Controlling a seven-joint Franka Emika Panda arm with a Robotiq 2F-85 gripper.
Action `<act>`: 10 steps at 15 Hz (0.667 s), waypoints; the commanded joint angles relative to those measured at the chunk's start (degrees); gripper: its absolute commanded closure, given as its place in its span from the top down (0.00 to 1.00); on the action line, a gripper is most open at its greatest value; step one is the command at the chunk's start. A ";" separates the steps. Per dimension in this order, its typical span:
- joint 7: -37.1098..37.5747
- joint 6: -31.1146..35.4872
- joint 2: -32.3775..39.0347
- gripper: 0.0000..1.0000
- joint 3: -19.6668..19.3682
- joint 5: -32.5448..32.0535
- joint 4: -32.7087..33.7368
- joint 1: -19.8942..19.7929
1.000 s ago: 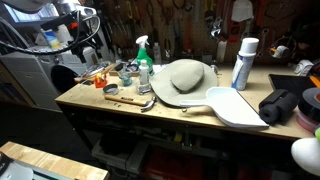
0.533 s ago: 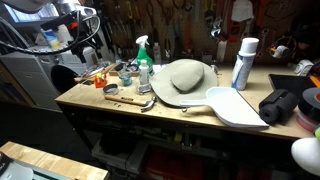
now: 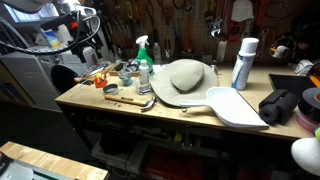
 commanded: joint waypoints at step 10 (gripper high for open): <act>1.24 -1.21 0.39 1.00 -0.41 0.55 0.08 0.92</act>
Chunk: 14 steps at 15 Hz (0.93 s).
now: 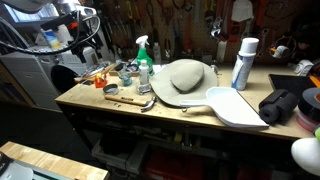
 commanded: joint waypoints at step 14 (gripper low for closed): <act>16.65 22.39 2.12 1.00 -5.64 18.99 -10.83 -3.01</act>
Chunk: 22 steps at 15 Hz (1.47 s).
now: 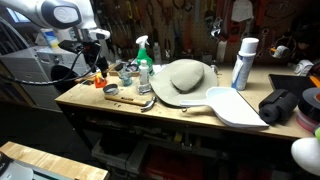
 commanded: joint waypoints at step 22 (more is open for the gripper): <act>-10.68 12.31 20.82 0.96 -1.09 9.97 8.76 -0.75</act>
